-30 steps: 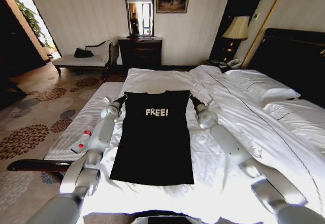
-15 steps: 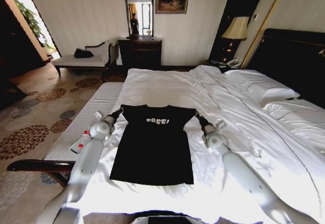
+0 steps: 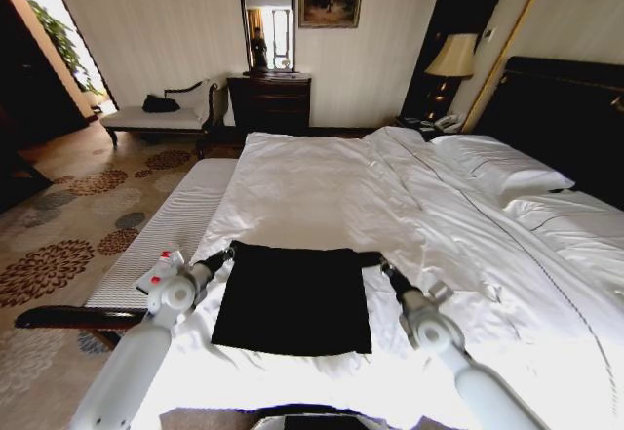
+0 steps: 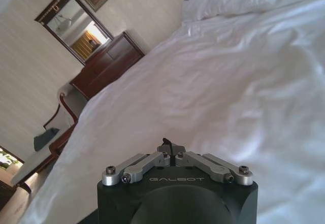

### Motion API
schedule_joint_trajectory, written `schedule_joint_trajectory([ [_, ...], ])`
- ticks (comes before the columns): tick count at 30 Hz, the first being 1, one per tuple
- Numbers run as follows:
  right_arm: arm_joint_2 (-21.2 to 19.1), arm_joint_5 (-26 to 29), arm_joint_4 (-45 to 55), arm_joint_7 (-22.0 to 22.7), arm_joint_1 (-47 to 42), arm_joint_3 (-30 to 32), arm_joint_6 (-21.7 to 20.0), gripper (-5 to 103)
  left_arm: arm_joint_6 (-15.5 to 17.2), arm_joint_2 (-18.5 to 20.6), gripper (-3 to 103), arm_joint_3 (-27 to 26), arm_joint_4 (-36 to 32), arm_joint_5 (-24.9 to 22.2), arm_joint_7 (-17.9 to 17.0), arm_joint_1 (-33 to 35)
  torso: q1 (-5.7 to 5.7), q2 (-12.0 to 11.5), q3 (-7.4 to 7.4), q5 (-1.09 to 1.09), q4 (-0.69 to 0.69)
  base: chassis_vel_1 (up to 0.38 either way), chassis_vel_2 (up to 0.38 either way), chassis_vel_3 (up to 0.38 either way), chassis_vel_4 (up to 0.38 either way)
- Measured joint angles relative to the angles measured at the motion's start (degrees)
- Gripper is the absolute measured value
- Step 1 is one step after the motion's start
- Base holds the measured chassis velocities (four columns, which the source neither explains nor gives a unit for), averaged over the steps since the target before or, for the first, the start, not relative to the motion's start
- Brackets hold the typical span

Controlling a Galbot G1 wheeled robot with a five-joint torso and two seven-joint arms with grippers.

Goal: Fold the clothes on the bed.

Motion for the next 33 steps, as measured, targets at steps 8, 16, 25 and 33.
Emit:
schedule_joint_trajectory([
  [8,1.3,-2.0,2.6,-0.3,-7.2,1.7,-0.1,0,1.7,0.4,2,-2.4,-3.0,2.3,0.2,6.4,0.01,0.0,0.0,0.01,0.0,0.0,0.0,0.0,0.0],
  [16,2.2,-3.8,2.5,-0.5,-11.0,1.5,0.0,0,3.4,0.3,2,-3.8,-4.1,5.2,1.6,11.7,0.01,0.0,0.01,0.0,0.01,0.0,0.0,0.0,0.0],
  [25,2.5,-6.0,1.6,-0.5,-11.9,0.7,0.3,0,3.9,0.0,2,-4.6,-5.2,6.8,2.3,14.2,0.02,0.0,0.01,0.01,0.01,0.0,0.0,0.0,0.0],
  [33,3.6,-12.0,2.1,-2.4,-13.3,-0.2,1.2,14,1.6,-0.8,4,-4.3,-6.9,9.3,3.2,15.5,0.02,0.0,0.02,0.01,0.0,0.0,0.0,0.0,0.0],
])
